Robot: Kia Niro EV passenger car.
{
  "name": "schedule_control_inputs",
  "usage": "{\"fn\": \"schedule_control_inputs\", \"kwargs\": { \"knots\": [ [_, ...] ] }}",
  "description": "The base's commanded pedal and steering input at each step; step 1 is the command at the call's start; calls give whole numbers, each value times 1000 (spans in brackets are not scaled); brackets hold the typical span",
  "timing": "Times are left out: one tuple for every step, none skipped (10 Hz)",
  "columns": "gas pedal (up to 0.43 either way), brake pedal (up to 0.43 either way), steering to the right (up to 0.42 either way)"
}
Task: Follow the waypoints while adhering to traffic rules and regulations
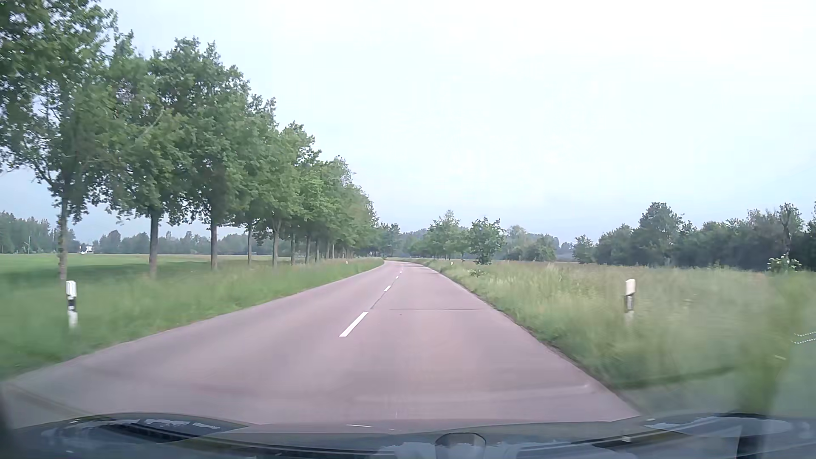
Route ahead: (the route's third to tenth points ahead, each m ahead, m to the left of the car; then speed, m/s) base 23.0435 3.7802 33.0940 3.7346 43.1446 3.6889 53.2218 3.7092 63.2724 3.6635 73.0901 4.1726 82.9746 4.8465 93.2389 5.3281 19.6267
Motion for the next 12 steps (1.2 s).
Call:
{"fn": "schedule_control_inputs", "kwargs": {
  "knots": [
    [280, 0, 0],
    [280, 0, 0],
    [280, 0, 0],
    [280, 0, 0],
    [280, 0, 0],
    [280, 0, 0],
    [280, 0, 0],
    [280, 0, -1],
    [280, 0, -1],
    [280, 0, -1],
    [280, 0, -1],
    [280, 0, -1]
  ]
}}
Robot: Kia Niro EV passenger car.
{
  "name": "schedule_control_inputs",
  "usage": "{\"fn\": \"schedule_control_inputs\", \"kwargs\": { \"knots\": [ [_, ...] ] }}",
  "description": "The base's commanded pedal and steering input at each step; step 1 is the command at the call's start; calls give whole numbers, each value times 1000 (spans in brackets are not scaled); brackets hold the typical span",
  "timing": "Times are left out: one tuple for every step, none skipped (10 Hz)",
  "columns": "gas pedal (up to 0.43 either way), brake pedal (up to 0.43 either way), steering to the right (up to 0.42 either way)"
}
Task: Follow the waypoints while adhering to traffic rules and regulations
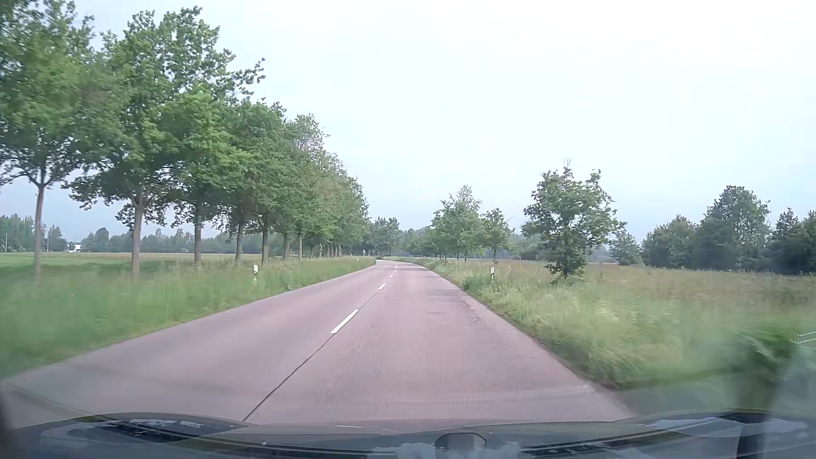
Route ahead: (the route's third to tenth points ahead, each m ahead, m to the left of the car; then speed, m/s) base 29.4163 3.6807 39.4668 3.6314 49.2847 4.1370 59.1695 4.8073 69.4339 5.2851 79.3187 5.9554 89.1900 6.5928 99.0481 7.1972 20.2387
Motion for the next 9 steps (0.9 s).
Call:
{"fn": "schedule_control_inputs", "kwargs": {
  "knots": [
    [280, 0, -3],
    [280, 0, -3],
    [280, 0, -3],
    [280, 0, -3],
    [280, 0, -3],
    [280, 0, -4],
    [280, 0, -5],
    [280, 0, -5],
    [280, 0, -4]
  ]
}}
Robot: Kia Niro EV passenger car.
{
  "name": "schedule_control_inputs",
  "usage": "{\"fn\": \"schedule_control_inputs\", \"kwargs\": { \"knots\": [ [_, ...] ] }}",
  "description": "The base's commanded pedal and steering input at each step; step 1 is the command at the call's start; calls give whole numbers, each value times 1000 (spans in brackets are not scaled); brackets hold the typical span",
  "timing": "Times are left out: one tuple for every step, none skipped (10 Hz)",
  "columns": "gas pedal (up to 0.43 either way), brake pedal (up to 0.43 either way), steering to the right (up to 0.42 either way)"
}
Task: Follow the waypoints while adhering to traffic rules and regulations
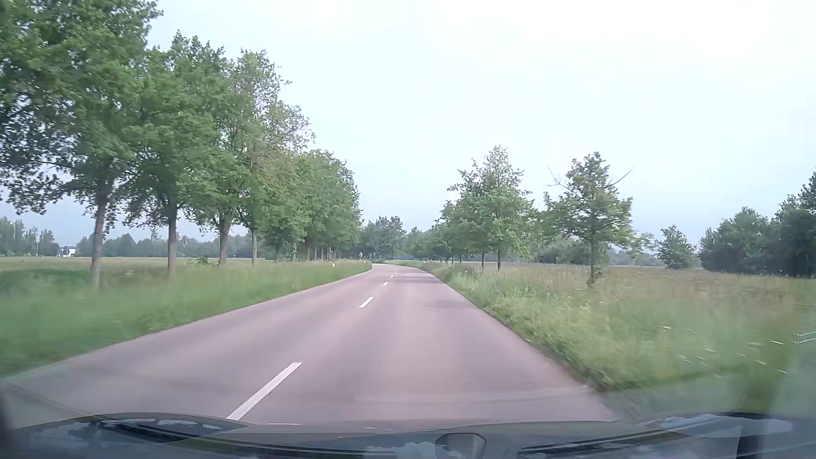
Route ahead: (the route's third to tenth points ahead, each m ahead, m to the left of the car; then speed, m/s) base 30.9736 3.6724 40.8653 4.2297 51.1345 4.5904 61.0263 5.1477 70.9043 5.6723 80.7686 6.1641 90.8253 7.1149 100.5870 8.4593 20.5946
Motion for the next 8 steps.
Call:
{"fn": "schedule_control_inputs", "kwargs": {
  "knots": [
    [280, 0, -4],
    [280, 0, -4],
    [280, 0, -5],
    [280, 0, -5],
    [280, 0, -5],
    [280, 0, -5],
    [280, 0, -5],
    [280, 0, -5]
  ]
}}
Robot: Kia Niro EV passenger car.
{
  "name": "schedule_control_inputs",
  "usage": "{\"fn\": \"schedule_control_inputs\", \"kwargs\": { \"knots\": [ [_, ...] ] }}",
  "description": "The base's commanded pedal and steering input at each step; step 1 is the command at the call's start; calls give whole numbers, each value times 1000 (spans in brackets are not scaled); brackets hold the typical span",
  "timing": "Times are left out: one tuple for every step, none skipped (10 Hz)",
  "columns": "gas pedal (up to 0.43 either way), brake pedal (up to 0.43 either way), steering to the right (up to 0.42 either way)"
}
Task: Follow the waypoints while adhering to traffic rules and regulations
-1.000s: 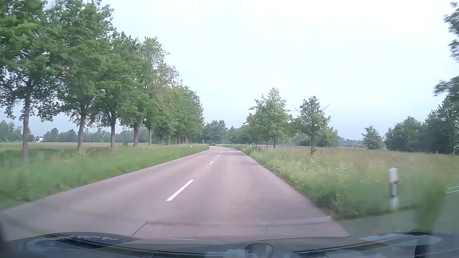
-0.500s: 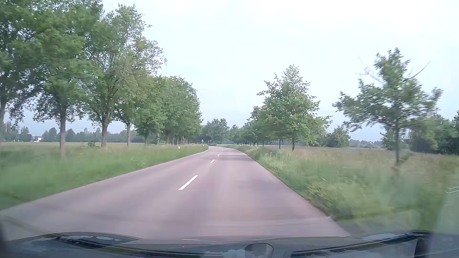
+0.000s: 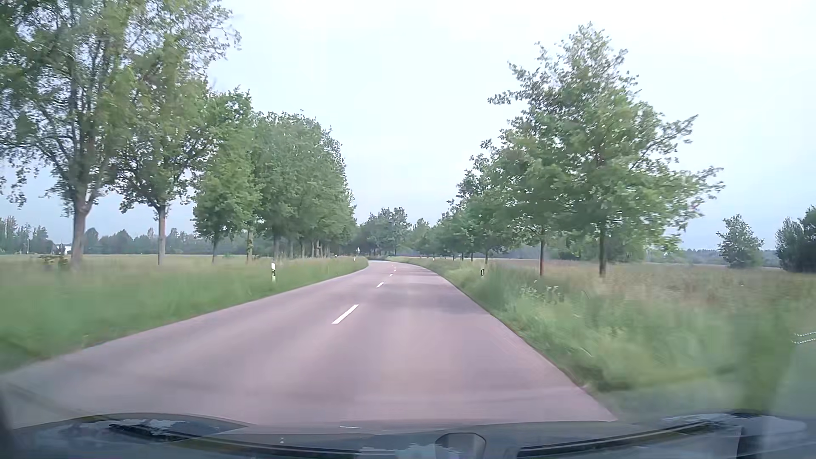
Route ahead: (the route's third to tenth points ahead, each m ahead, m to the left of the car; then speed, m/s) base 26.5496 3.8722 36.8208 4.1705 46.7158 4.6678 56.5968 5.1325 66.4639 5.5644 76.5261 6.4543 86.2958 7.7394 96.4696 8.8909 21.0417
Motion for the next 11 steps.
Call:
{"fn": "schedule_control_inputs", "kwargs": {
  "knots": [
    [280, 0, -5],
    [280, 0, -5],
    [280, 0, -5],
    [280, 0, -4],
    [280, 0, -5],
    [280, 0, -5],
    [280, 0, -5],
    [280, 0, -5],
    [280, 0, -5],
    [280, 0, -5],
    [280, 0, -4]
  ]
}}
